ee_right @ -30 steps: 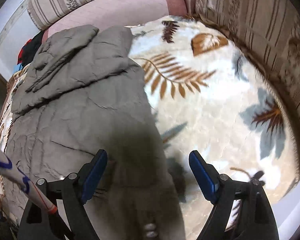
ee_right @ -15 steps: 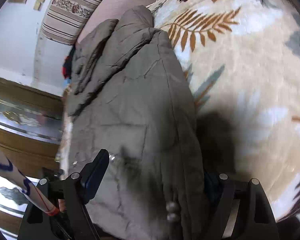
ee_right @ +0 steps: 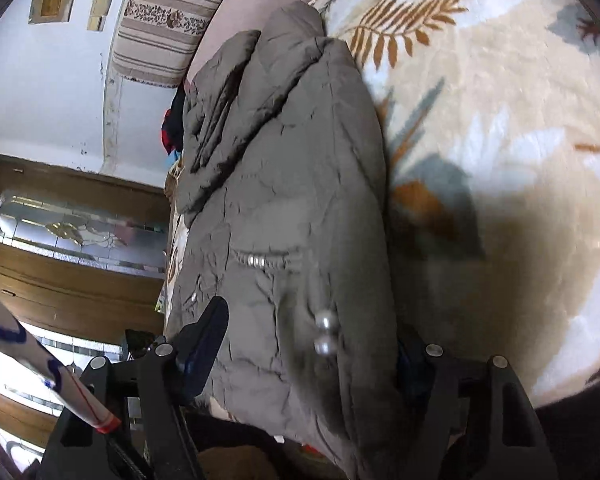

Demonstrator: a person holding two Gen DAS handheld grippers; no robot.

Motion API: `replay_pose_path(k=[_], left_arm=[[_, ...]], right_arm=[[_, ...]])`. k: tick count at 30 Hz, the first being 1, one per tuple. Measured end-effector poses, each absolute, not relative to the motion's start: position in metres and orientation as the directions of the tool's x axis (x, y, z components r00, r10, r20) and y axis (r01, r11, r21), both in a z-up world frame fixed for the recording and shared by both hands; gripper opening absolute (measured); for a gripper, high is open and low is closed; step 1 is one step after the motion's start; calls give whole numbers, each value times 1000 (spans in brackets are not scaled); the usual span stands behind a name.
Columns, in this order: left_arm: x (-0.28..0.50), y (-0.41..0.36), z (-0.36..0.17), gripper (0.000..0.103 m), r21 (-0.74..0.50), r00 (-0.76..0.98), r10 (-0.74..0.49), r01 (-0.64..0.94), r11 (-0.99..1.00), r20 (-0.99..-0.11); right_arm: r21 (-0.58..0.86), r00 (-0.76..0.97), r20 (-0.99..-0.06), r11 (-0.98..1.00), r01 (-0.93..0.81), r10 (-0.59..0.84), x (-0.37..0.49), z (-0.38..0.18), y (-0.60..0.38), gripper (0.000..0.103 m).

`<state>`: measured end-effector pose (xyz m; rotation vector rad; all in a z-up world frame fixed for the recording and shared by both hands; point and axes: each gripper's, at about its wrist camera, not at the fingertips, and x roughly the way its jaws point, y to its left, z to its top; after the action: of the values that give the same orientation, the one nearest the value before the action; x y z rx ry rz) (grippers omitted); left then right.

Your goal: Fold large clothes

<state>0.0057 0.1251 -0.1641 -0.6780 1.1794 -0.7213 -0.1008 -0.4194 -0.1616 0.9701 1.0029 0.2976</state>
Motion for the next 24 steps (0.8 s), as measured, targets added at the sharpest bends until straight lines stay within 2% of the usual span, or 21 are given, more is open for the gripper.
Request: replay_pose_path(k=[4,6,8,9,11,13,16,18,20,21,24], left_arm=[[-1,117,-172,79,-786,192,-796,145,601,-574],[-2,114,-180,79,-781,177,-789,125,611,-589],[-4,110,-182,79,-762,171,-770,122,636,-615],[-5,106,-180,79,-750,170,-759,127,649,-629],[-7,99,-171,79,-733,172,-749,156,662,-640],[-7,97,-165,79,-726,179,-747,177,664,-640],[1,96,-174,79,-701,175,-714,138,700,-678],[4,102,-183,79,-733,183,-735,91,674,-653],[3,106,-184,80,-749,189,-749,85,657,-635],[3,106,-184,81,-747,190,-747,87,659,-637],[-5,96,-178,81,-688,201,-692,102,719,-693]], right_arm=[[760,461,-631,617,205,624,-109,-173,-407,77],[767,454,-623,612,194,637,-113,-176,-403,77],[801,478,-578,572,177,661,-115,-175,-403,77],[840,511,-517,523,147,687,-119,-173,-404,74],[895,568,-405,437,86,717,-124,-167,-407,66],[914,592,-359,400,67,721,-127,-167,-409,54],[881,573,-437,458,119,693,-126,-177,-403,53],[839,537,-519,515,173,665,-122,-184,-396,53],[779,484,-609,588,218,628,-119,-190,-385,60],[746,460,-650,623,233,605,-117,-193,-380,66],[672,448,-715,705,228,537,-111,-191,-363,66]])
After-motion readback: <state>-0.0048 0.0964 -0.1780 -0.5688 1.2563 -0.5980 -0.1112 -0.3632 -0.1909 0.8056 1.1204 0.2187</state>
